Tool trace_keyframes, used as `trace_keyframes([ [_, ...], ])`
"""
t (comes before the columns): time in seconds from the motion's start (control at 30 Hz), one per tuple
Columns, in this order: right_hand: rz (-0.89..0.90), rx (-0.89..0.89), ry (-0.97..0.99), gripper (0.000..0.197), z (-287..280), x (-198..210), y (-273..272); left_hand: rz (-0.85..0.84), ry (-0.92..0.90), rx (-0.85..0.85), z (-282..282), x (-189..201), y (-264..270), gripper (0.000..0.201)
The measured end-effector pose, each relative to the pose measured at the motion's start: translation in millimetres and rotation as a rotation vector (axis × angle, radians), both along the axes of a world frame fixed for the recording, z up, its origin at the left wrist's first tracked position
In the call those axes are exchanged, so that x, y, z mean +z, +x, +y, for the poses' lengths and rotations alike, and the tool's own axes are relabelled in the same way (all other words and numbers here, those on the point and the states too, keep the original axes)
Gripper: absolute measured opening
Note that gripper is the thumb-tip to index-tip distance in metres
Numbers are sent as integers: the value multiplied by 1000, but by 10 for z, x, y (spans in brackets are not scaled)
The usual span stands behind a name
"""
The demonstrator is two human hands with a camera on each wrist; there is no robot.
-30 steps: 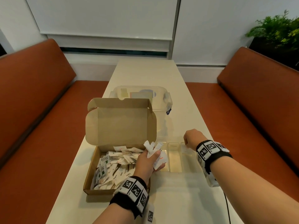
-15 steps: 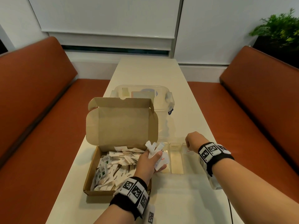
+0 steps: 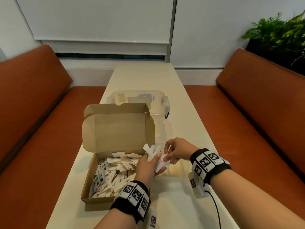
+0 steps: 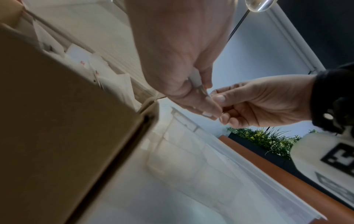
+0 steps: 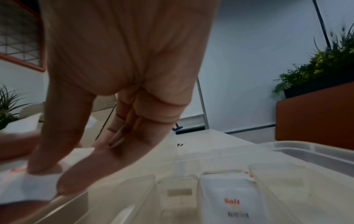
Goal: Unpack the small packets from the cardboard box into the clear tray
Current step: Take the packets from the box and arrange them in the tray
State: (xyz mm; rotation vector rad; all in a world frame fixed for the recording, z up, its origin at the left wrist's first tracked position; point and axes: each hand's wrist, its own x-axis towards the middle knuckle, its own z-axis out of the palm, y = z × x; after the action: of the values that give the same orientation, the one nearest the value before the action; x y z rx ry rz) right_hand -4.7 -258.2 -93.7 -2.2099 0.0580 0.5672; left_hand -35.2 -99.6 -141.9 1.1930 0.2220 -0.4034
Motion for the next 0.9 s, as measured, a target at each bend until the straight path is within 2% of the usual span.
trace_keyframes([
  [0.2,-2,17,-39,11,-47,18,-45,4,10,16,2,-21,-26,29],
  [0.37,-45,0,-117,11,-224,155,-37,37,17,34,28,-34,-20,15],
  [0.5,-136,-106,-311,7,-493,245,-5,51,1,23,37,-39,-24,13],
  [0.7,-85,-100,-631,6,-607,175,22,47,-12,23,38,-60,-19,15],
  [0.9,-24,-85,-740,8,-536,33,66,41,-6,4,40,-51,-8,11],
])
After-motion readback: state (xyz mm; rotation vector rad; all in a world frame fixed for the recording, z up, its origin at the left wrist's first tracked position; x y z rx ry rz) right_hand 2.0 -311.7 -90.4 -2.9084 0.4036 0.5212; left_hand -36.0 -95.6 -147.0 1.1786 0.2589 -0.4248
